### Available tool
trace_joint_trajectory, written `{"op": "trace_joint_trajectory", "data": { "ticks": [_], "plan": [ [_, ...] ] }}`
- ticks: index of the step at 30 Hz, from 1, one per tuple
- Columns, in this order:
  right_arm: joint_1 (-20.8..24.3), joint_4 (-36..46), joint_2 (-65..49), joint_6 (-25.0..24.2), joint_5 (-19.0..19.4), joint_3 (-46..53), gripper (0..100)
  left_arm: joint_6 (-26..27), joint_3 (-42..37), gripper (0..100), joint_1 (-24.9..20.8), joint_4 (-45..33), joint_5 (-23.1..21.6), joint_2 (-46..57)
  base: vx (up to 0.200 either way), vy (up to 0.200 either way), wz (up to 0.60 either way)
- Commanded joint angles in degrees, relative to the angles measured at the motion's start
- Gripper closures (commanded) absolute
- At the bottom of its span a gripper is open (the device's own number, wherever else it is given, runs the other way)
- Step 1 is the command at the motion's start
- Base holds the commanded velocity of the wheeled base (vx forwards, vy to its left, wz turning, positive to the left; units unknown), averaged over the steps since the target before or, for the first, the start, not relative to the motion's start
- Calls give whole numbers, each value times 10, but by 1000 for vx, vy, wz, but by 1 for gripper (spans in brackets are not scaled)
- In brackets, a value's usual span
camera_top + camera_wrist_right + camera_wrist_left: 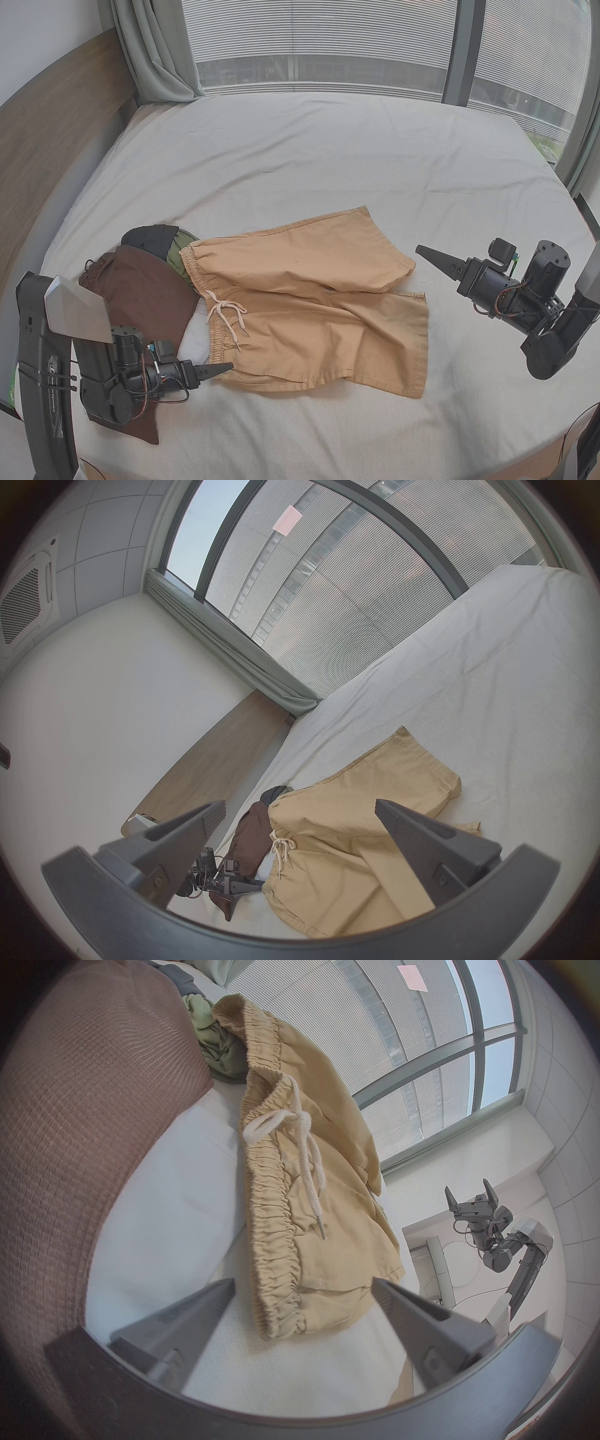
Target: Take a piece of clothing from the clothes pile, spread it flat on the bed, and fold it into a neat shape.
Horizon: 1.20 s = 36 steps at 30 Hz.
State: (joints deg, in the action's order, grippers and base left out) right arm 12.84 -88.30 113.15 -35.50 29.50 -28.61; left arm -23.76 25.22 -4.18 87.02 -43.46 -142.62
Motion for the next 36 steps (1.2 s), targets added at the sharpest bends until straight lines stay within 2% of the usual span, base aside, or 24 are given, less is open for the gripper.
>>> {"op": "trace_joint_trajectory", "data": {
  "ticks": [1,6,15,28,36],
  "plan": [
    [0,0,2,0,0,3,0,2,6,100,-1,0,0,-6,0,0,0],
    [-13,6,8,8,3,30,0,2,8,100,-1,0,0,-6,0,0,0],
    [-18,128,30,108,2,80,0,3,10,100,-1,0,0,-6,0,0,0],
    [-22,130,73,124,2,107,0,5,11,100,0,0,0,-6,0,0,0],
    [-26,130,123,175,2,133,0,5,11,100,0,0,0,-6,0,0,0]
  ]
}}
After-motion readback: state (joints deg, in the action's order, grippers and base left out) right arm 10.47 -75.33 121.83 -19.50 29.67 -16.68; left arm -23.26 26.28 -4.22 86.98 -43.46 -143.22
